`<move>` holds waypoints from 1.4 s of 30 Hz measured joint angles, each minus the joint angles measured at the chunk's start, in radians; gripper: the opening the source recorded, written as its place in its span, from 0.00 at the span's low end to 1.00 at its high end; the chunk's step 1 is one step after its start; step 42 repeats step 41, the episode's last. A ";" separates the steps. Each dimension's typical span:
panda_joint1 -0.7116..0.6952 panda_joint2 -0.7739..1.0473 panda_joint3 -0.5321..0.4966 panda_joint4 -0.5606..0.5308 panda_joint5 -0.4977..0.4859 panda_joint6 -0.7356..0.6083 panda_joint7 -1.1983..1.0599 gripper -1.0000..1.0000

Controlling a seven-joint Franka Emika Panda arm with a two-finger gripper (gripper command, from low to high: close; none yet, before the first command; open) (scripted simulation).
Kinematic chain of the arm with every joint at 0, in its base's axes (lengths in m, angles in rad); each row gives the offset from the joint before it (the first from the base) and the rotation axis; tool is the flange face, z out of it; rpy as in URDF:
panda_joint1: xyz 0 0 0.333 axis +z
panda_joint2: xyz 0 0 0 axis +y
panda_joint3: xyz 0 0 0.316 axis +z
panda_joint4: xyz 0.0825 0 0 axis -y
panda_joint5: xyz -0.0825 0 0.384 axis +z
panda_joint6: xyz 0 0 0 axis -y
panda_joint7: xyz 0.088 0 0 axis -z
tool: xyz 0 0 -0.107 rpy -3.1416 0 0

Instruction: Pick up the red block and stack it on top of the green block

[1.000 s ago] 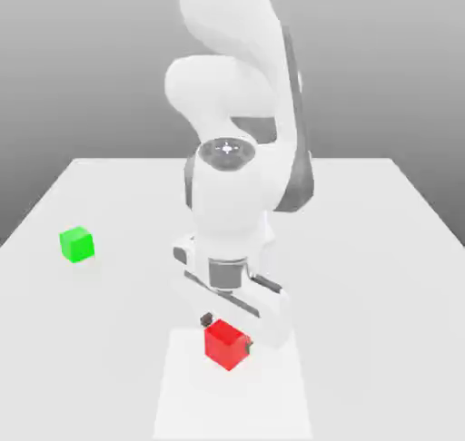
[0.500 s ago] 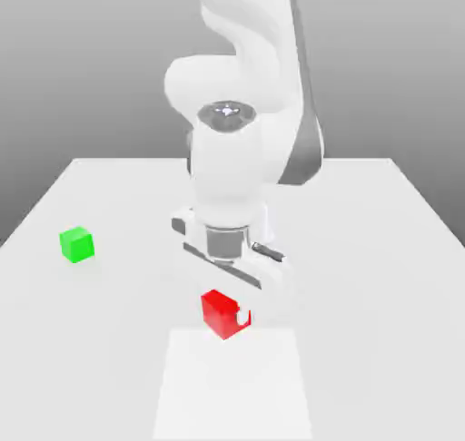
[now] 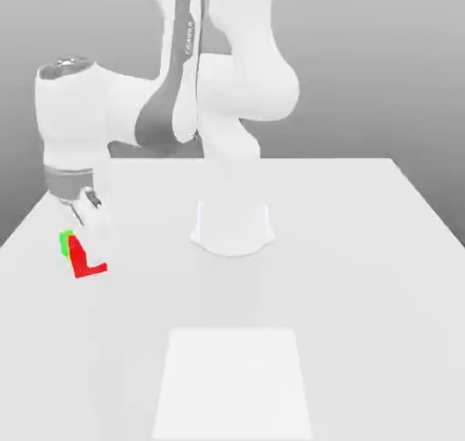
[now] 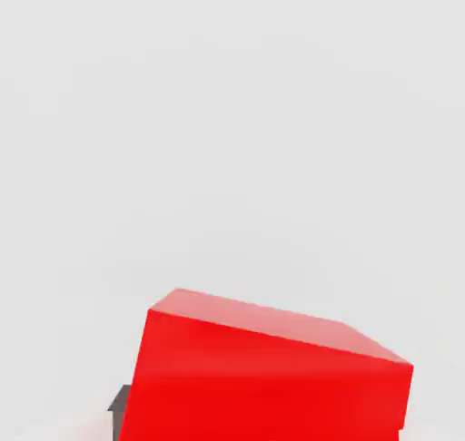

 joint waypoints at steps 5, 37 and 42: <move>-0.130 -0.042 -0.116 -0.013 -0.051 -0.026 -0.094 0.00; -0.143 0.175 -0.395 -0.034 0.186 0.199 -0.452 0.00; -0.121 0.228 -0.384 -0.034 0.296 0.239 -0.530 0.00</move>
